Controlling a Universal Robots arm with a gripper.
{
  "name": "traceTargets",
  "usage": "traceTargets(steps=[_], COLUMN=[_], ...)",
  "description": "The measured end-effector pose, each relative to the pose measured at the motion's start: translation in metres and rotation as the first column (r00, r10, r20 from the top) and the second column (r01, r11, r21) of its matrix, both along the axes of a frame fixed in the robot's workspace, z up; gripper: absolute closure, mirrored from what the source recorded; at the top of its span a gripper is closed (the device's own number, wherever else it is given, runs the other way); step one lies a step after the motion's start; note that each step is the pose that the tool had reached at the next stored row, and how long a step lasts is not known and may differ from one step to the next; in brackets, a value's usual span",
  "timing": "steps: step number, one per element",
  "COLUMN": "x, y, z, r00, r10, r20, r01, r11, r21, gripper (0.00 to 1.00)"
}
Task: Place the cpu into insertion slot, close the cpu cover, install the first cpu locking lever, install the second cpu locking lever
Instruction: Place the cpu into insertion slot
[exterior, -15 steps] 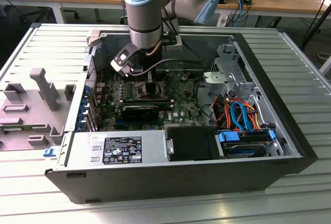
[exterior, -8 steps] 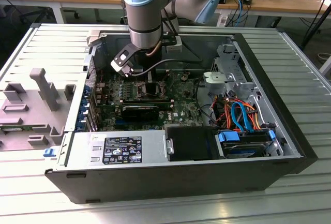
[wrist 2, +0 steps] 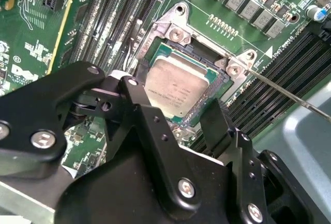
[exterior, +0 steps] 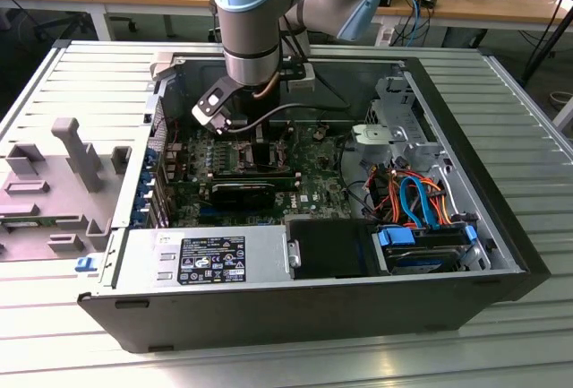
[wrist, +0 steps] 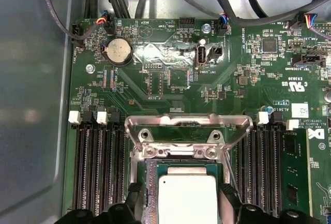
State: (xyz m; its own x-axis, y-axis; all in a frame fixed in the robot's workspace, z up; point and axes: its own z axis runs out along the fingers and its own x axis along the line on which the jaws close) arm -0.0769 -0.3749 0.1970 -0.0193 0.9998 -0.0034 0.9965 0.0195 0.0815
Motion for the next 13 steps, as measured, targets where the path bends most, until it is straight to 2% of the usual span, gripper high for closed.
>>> traceTargets(steps=[8, 13], x=[0.0089, 0.0088], y=[0.0000, 0.0001], z=[-0.0001, -0.0001], r00=[1.0000, 0.9999], r10=[-0.010, -0.016], r20=[-0.0001, 0.0000], r01=[0.010, 0.016], r11=[1.0000, 0.9999], r21=[0.0002, -0.0029], gripper=[0.32, 0.32])
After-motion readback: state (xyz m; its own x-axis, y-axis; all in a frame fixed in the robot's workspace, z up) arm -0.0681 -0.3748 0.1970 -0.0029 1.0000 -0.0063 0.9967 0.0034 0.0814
